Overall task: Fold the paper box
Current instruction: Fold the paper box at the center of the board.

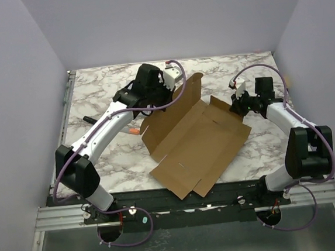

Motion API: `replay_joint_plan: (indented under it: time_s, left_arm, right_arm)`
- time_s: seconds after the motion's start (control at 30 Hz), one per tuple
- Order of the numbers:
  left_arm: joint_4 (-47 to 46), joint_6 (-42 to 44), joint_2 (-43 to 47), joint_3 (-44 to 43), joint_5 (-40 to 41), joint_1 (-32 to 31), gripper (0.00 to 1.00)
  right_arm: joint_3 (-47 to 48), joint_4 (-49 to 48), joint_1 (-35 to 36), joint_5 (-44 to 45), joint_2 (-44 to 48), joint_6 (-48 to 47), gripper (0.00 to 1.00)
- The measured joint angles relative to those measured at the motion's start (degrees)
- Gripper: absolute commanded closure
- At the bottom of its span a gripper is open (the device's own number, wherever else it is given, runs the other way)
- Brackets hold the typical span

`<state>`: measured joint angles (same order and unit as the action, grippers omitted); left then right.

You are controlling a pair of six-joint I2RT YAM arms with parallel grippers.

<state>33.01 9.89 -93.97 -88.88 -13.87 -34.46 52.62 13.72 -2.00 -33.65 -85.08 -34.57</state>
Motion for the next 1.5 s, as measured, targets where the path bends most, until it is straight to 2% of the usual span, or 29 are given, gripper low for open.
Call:
replay_joint_plan:
  time_s: [0.17,0.37,0.87,1.23,1.5]
  left_arm:
    - [-2.78,0.39,7.80,6.56,-2.34,0.00,1.00]
    - [-5.40,-0.72,12.92,9.33,-6.05,0.00,1.00]
    - [-6.86,-3.69,10.34,9.99,-14.21,0.26,1.00]
    - [-6.95,-5.75,8.76,8.20,-16.61,0.26,1.00]
    - [-7.67,-5.97,8.68,6.86,-15.39,0.26,1.00]
  right_arm:
    - [0.87,-0.04,-0.46,1.51,-2.75,2.21,0.96]
    - [1.11,0.00,-0.74,1.03,-3.28,3.04,0.96]
    - [1.68,-0.33,-0.76,-3.21,-2.71,4.35,0.95]
    - [1.70,-1.20,-0.87,-3.78,-0.31,5.22,0.93]
    - [5.07,1.86,-2.01,-4.61,-5.66,5.70,0.49]
